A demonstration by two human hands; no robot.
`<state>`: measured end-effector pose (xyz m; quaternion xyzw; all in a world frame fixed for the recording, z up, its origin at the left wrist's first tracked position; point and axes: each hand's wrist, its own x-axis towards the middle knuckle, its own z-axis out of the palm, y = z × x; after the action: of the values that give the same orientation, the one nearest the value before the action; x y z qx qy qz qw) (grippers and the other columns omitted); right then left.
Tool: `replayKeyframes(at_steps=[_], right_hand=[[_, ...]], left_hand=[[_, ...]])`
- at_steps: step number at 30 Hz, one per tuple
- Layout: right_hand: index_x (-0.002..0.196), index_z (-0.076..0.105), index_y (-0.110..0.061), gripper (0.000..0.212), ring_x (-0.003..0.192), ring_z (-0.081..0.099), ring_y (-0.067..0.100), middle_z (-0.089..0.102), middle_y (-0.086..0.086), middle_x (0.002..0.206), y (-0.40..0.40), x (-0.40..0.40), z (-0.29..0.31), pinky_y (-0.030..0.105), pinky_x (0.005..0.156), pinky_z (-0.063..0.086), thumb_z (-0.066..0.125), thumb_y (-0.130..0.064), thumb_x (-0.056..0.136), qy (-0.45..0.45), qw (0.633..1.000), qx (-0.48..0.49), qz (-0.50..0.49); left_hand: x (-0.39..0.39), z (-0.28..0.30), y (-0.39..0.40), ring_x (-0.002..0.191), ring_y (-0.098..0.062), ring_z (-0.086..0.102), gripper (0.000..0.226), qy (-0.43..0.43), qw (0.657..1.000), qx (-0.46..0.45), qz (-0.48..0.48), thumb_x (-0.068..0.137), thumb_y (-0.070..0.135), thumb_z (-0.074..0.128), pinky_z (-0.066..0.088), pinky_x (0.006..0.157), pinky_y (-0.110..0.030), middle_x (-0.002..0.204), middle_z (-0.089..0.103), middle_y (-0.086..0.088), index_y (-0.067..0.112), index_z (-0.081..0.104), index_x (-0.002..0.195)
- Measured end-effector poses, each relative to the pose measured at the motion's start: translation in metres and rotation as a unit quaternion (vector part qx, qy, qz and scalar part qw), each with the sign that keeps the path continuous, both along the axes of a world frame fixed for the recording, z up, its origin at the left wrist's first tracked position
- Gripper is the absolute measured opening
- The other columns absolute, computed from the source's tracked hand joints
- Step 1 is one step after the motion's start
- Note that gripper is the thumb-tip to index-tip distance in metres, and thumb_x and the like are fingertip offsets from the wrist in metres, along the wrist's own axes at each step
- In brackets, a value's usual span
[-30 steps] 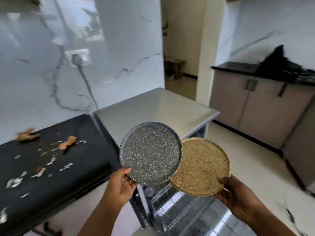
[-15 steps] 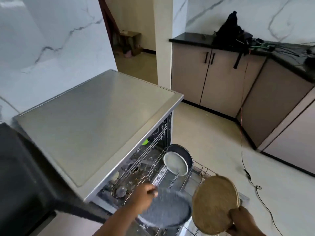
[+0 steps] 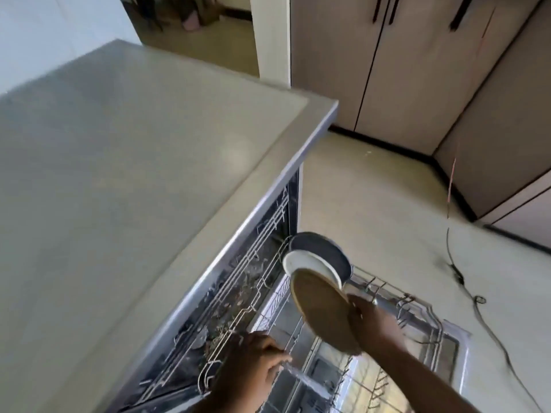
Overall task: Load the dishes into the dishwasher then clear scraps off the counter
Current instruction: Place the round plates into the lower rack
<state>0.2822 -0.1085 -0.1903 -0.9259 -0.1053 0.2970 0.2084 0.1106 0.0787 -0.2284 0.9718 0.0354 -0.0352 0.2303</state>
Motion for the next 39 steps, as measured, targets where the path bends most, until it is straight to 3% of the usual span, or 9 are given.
replayKeyframes(at_steps=[5,10,13,17,22,27,33,35,39], right_hand=[[0.126,0.060,-0.026,0.032,0.103,0.063,0.036,0.067,0.018,0.112,0.039,0.049,-0.083,0.038,0.081,0.050,0.047,-0.028,0.097,-0.068,0.996,0.052,0.036],[0.119,0.065,-0.028,0.030,0.097,0.063,0.036,0.071,0.013,0.101,0.043,0.070,-0.143,0.031,0.069,0.042,0.052,-0.029,0.092,-0.108,0.985,0.114,0.072],[0.110,0.069,-0.024,0.041,0.091,0.065,0.030,0.071,0.008,0.091,0.038,0.081,-0.166,0.024,0.063,0.032,0.045,-0.038,0.080,-0.122,0.981,0.146,0.040],[0.109,0.070,-0.022,0.037,0.079,0.067,0.022,0.069,0.001,0.080,0.025,0.081,-0.186,0.026,0.064,0.043,0.049,-0.031,0.079,-0.139,0.968,0.204,0.038],[0.120,0.067,-0.015,0.040,0.071,0.064,0.017,0.071,0.002,0.089,0.011,0.065,-0.205,0.025,0.067,0.045,0.052,-0.028,0.085,-0.181,0.950,0.244,0.078],[0.110,0.070,-0.009,0.027,0.066,0.048,-0.001,0.052,-0.009,0.071,0.005,0.057,-0.217,0.015,0.057,0.036,0.059,-0.022,0.088,-0.208,0.938,0.274,0.021],[0.109,0.070,-0.009,0.026,0.063,0.053,0.010,0.058,-0.005,0.073,0.012,0.049,-0.234,0.024,0.061,0.044,0.060,-0.020,0.089,-0.223,0.933,0.282,0.028],[0.110,0.071,-0.008,0.026,0.061,0.059,0.015,0.066,0.005,0.074,0.015,0.042,-0.242,0.024,0.061,0.046,0.062,-0.016,0.087,-0.250,0.931,0.261,0.054],[0.124,0.064,-0.013,0.035,0.078,0.070,0.033,0.072,0.015,0.096,0.015,0.024,-0.260,0.037,0.068,0.056,0.061,-0.019,0.090,-0.203,0.953,0.218,0.051]], left_hand=[[0.020,-0.050,-0.008,0.082,-0.001,0.053,0.019,-0.071,0.995,-0.066,0.026,0.080,0.026,0.060,0.051,0.072,-0.031,0.086,0.065,0.018,0.034,0.067,0.095],[0.032,-0.082,-0.019,0.084,-0.011,0.061,0.027,-0.138,0.985,-0.096,0.049,0.081,0.012,0.057,0.051,0.075,-0.038,0.090,0.069,0.008,0.029,0.063,0.101],[0.036,-0.096,-0.021,0.092,-0.017,0.062,0.026,-0.162,0.980,-0.102,0.053,0.081,0.007,0.061,0.051,0.078,-0.044,0.094,0.069,0.002,0.021,0.068,0.102],[0.040,-0.108,-0.016,0.095,-0.024,0.062,0.026,-0.170,0.977,-0.111,0.059,0.083,0.005,0.060,0.051,0.079,-0.046,0.097,0.068,-0.003,0.018,0.069,0.103],[0.046,-0.115,-0.011,0.097,-0.026,0.061,0.030,-0.173,0.976,-0.117,0.065,0.078,-0.009,0.062,0.051,0.081,-0.046,0.096,0.068,-0.006,0.010,0.073,0.099],[0.047,-0.123,-0.007,0.099,-0.029,0.061,0.025,-0.162,0.979,-0.109,0.059,0.082,-0.005,0.060,0.049,0.083,-0.049,0.098,0.069,-0.008,0.007,0.074,0.100],[0.046,-0.129,-0.006,0.096,-0.031,0.062,0.023,-0.169,0.979,-0.107,0.045,0.085,-0.005,0.060,0.048,0.084,-0.051,0.097,0.070,-0.009,0.005,0.074,0.100],[0.046,-0.130,-0.007,0.097,-0.031,0.061,0.023,-0.170,0.979,-0.105,0.042,0.087,-0.002,0.058,0.049,0.084,-0.052,0.097,0.069,-0.008,0.006,0.074,0.101],[0.046,-0.130,-0.008,0.097,-0.032,0.061,0.022,-0.173,0.979,-0.104,0.041,0.087,0.000,0.058,0.050,0.081,-0.052,0.097,0.069,-0.008,0.006,0.073,0.102]])
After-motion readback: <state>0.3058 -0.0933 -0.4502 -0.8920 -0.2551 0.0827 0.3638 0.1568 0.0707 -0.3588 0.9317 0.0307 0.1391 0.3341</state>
